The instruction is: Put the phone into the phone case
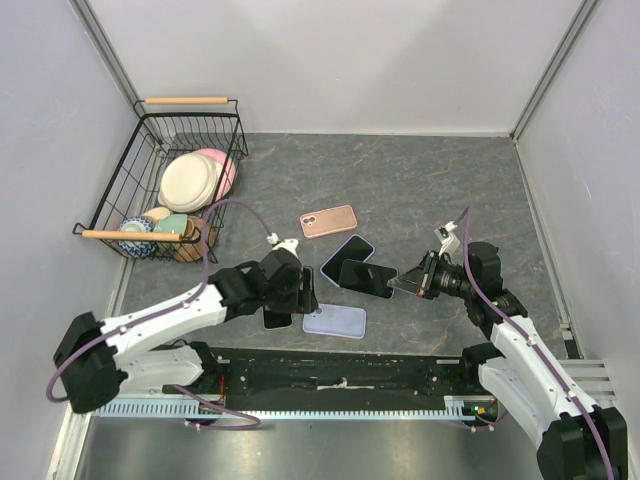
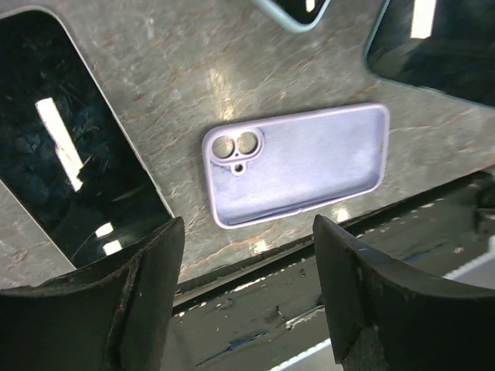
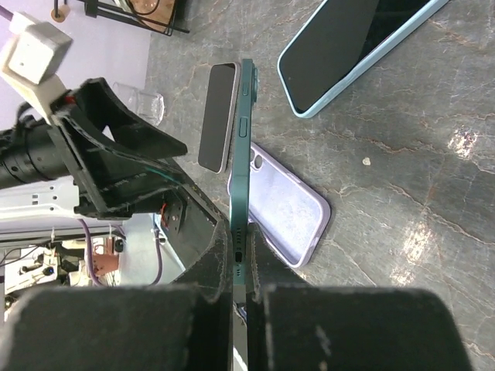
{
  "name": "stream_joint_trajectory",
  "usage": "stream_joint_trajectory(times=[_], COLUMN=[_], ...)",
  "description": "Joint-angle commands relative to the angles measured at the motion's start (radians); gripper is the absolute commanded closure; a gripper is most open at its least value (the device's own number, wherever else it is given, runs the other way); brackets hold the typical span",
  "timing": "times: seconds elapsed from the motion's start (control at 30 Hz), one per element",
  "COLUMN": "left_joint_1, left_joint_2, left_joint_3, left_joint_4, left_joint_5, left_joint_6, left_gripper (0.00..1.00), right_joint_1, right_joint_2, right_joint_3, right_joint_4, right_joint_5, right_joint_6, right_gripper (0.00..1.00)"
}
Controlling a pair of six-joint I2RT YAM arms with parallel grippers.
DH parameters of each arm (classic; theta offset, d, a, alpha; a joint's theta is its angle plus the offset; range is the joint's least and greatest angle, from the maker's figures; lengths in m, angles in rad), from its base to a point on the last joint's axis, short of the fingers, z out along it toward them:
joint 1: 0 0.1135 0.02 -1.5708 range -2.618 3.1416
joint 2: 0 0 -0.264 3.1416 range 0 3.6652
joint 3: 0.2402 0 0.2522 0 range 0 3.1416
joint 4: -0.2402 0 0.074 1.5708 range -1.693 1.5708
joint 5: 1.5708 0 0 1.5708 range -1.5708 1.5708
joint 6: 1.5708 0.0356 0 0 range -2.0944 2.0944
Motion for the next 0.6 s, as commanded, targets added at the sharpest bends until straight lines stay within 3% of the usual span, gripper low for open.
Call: stream_joint_trajectory(times=[0.0, 0.23, 0.4, 0.57], left_joint_1=[0.093, 0.383, 0.431, 0.431], left_joint_2=[-0.112, -0.275, -0.272, -0.246], left_joint_3=[-0.071, -0.273, -0.304, -0.292], left_joint_4=[0.112, 0.347, 0.401, 0.403], left_joint_5=[0.173, 0.657, 0.750, 0.747], left_joint_6=[0.070, 0.064, 0.062, 0.078], left_gripper=[0.26, 0.26, 0.26, 0.26], right_joint_1=[-0.003, -0.003, -0.001, 0.004], right_joint_2=[-0.010, 0.003, 0.015, 0.010], right_joint_3=[0.000, 0.000, -0.006, -0.011], right_joint_4=[0.070, 0.090, 0.105, 0.105], right_joint_5=[-0.052, -0.090, -0.116, -0.121], right_joint_6=[0.011, 0.026, 0.070, 0.089], right_gripper=[1.00, 1.00, 1.00, 1.00])
